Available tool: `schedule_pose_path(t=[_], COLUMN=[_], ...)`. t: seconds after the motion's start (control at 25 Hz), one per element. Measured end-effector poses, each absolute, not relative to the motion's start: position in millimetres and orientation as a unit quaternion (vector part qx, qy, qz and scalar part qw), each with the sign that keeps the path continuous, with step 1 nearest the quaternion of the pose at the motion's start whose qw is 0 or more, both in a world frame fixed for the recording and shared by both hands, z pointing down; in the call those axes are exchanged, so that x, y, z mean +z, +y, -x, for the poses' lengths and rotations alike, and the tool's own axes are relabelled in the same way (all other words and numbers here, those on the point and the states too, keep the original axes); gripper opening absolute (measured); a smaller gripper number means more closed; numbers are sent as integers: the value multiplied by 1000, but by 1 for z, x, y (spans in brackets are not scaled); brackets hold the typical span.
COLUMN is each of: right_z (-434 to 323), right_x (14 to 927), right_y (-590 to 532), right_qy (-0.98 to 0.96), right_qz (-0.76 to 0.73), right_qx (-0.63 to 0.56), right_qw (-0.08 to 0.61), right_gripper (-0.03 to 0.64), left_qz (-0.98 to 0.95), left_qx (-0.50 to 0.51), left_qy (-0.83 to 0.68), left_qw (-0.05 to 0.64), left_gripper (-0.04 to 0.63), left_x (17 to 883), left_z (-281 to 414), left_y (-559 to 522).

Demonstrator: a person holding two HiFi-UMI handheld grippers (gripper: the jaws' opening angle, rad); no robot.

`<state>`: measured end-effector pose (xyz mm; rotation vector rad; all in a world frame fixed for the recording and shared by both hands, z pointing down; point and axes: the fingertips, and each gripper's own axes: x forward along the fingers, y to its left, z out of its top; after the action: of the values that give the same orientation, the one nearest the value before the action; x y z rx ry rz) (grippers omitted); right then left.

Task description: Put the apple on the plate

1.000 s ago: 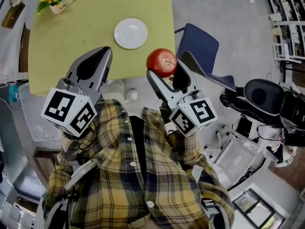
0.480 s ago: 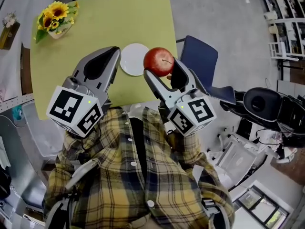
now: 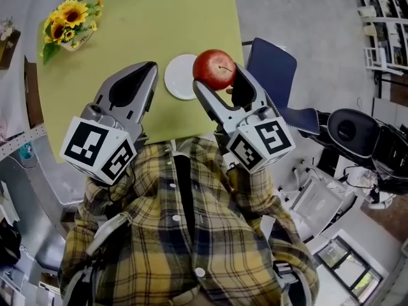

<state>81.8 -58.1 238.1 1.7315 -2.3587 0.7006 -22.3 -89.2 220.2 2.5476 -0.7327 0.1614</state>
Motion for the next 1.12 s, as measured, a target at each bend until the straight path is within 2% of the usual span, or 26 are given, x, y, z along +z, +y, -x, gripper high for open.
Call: schedule_pose_path(t=[0.56, 1.12], right_z=[-99, -89], right_x=[221, 272], right_y=[-77, -90], right_qy=[-824, -847], right_qz=[-520, -459], right_qx=[209, 241], right_qw=[82, 115], right_gripper=[357, 357], left_qz=[-911, -883], left_qx=[28, 61], left_qy=[-341, -385], left_qw=[229, 261], left_gripper=[9, 9], left_x=[201, 240], left_z=[15, 20], left_y=[-93, -90])
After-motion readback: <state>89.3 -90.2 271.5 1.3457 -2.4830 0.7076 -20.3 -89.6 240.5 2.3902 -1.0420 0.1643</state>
